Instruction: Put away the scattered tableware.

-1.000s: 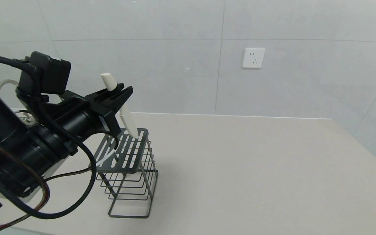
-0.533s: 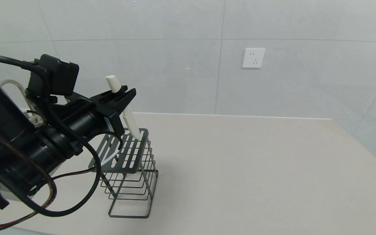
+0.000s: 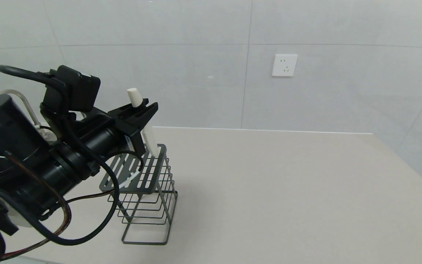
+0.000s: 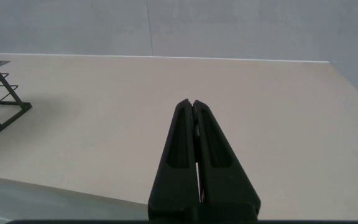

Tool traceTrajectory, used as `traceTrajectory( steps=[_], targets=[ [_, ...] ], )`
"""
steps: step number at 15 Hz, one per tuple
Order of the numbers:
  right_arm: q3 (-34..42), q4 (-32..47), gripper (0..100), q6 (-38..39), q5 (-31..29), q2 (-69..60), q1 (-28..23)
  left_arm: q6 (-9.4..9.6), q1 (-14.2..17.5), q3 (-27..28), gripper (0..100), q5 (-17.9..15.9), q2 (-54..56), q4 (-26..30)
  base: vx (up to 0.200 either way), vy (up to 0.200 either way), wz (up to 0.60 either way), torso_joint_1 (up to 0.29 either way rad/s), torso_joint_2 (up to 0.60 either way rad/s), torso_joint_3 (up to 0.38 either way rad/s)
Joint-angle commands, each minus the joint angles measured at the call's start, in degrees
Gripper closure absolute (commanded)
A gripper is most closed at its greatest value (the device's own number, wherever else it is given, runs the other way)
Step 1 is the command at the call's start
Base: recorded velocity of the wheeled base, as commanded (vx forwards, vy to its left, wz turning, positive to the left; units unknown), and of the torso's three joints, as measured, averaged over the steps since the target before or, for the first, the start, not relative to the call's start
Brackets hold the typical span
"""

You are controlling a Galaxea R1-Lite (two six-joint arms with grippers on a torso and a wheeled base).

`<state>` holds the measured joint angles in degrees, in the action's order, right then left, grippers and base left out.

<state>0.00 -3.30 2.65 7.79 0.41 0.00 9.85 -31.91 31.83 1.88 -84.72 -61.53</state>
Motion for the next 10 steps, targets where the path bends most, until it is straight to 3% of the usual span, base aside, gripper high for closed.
traceTrajectory(
  steps=[1, 10],
  targets=[
    [0.0, 0.0, 100, 0.0, 0.0, 0.1, 0.0, 0.08, 0.0, -0.2, 100, 0.1, -0.4, 0.2, 0.0, 0.0, 0.0, 0.0, 0.0, 0.0],
    [0.0, 0.0, 100, 0.0, 0.0, 0.1, 0.0, -1.32, 0.5, -0.7, 100, 0.1, -1.9, 0.3, 0.0, 0.0, 0.0, 0.0, 0.0, 0.0]
  ],
)
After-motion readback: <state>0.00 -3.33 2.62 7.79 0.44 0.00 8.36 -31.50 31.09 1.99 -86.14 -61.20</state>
